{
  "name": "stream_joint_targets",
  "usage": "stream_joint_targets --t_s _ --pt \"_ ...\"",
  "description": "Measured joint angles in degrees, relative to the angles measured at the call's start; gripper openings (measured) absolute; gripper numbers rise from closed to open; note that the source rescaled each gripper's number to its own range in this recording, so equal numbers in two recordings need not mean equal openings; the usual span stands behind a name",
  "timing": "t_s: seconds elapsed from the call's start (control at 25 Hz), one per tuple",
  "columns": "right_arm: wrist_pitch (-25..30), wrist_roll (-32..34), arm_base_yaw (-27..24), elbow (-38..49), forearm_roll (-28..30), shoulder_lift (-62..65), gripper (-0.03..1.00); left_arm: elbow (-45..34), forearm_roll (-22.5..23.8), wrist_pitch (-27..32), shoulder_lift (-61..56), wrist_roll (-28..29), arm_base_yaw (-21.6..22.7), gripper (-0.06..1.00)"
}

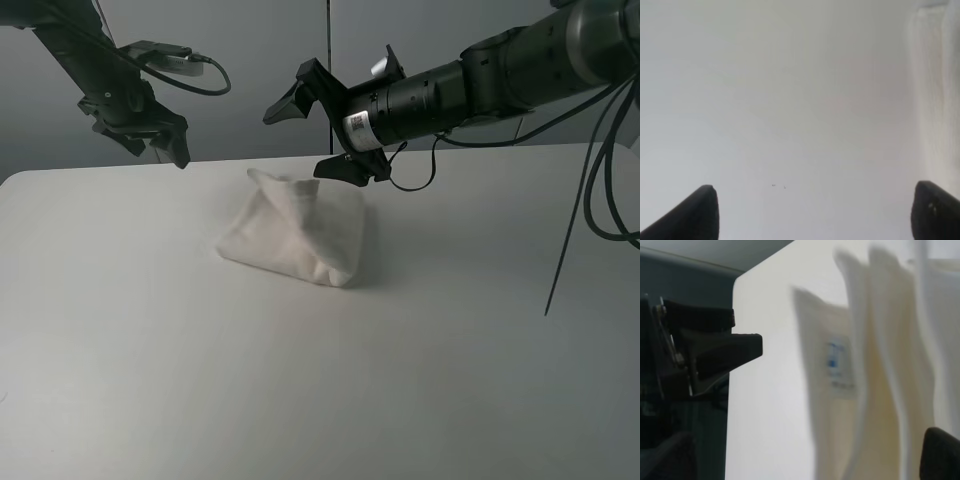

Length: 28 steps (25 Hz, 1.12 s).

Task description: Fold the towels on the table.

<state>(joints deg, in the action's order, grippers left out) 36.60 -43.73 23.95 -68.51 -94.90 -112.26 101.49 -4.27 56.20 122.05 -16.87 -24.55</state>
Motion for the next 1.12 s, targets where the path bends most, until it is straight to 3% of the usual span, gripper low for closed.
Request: stream_joint_targets --t_s 0.36,0.64,0.8,0.92,1.12 --pt "0.38 -3.16 1.58 -0.13 -3.02 0.0 1.0 0.0 0.35 1.01 0.0 -0.11 0.0 0.99" --pt "0.19 -3.48 1.58 -0.24 4.39 0.0 1.0 0.0 0.66 2.62 0.0 -0.11 0.0 0.99" --pt "-1.11 -3.49 1.58 -0.35 12.81 0.78 1.0 0.0 0.77 3.93 -0.38 -0.11 0.0 0.99" --pt "-4.05 -2.48 1.58 -0.35 22.69 3.58 1.0 0.0 1.61 4.42 -1.88 -0.11 0.0 1.0" --pt "-7.42 6.8 1.58 -0.68 46.87 11.01 1.0 0.0 2.87 4.75 -6.02 0.82 0.61 1.0"
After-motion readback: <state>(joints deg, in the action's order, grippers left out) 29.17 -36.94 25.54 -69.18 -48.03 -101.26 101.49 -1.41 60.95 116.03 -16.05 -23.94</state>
